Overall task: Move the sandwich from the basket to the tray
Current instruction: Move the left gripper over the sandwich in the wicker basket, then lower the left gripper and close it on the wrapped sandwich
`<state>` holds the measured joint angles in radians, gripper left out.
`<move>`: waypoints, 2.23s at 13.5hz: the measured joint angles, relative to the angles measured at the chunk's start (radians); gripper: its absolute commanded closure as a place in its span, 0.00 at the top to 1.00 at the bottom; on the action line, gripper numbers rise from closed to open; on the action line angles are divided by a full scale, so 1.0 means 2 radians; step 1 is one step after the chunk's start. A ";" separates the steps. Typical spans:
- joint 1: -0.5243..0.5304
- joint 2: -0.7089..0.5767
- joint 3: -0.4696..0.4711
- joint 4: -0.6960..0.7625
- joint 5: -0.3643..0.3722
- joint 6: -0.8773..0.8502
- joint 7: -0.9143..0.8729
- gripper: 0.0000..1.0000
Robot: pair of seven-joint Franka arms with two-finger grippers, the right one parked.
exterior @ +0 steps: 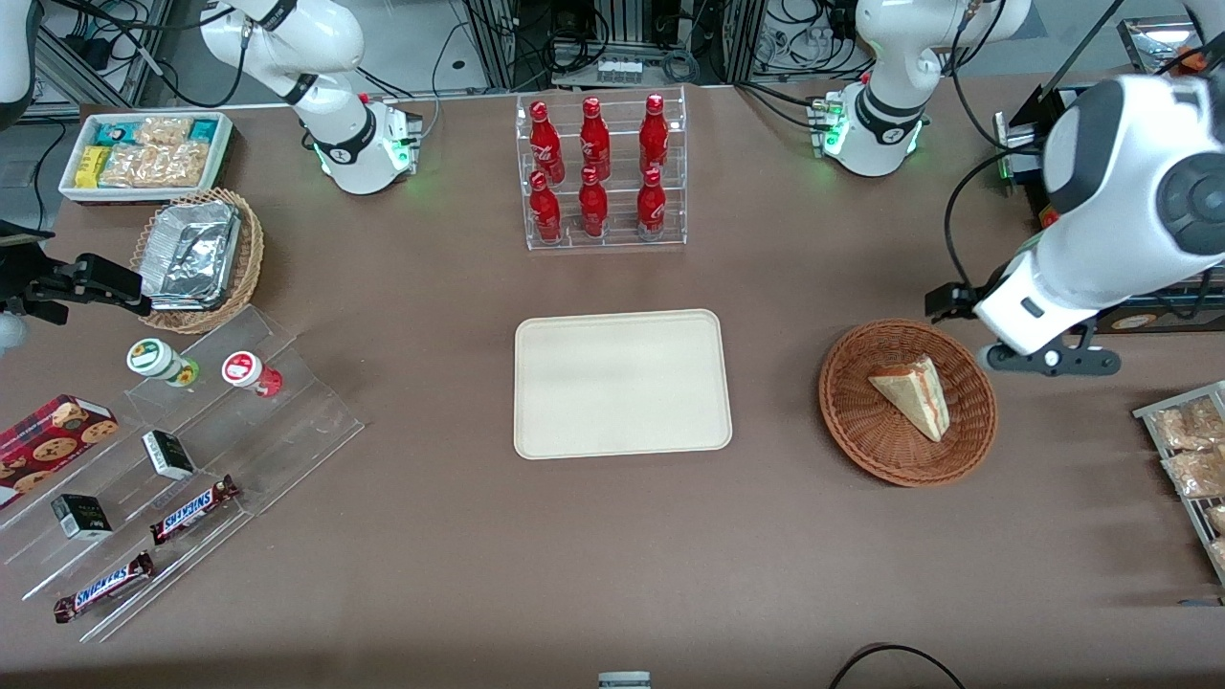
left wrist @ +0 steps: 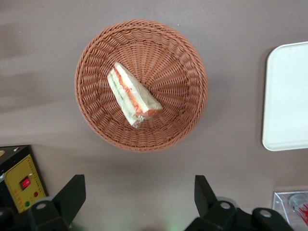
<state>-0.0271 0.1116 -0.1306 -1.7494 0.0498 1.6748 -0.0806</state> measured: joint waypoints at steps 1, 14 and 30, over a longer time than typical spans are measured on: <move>0.001 0.001 0.001 -0.017 0.000 0.019 0.000 1.00; 0.005 0.014 0.021 -0.164 0.001 0.224 -0.228 1.00; 0.006 0.063 0.041 -0.242 0.024 0.403 -0.301 1.00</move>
<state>-0.0159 0.2372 -0.0490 -2.2328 0.0974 2.4817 -0.6825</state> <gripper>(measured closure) 0.000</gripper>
